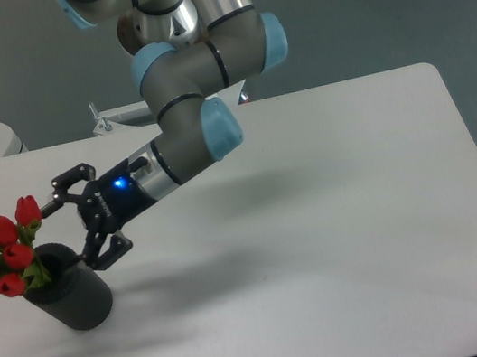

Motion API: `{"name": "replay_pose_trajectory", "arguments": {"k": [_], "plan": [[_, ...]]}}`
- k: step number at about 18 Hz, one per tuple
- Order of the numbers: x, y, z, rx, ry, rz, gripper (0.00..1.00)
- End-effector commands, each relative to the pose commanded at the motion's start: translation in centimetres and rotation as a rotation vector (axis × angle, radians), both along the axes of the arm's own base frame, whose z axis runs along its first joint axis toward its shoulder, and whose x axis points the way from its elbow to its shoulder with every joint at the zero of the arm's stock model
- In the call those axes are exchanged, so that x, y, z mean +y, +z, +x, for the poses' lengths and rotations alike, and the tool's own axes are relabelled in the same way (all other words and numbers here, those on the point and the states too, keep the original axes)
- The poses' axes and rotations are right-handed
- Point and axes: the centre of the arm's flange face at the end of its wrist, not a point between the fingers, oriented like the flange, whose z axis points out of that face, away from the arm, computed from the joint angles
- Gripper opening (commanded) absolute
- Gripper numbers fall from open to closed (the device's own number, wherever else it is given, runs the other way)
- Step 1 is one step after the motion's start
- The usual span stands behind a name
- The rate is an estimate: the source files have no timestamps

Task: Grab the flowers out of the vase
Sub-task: 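Lower the open gripper around the tulip stems at the vase rim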

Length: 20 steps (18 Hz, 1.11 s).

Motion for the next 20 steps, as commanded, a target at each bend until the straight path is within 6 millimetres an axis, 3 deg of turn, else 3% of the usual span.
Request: {"name": "replay_pose_trajectory", "arguments": {"k": [11,20], "plan": [[2.2,-0.9,0.5,0.003,-0.032,0.003,1.00],[2.7,-1.0,1.5,-0.011,-0.045,-0.013,1.00]]}}
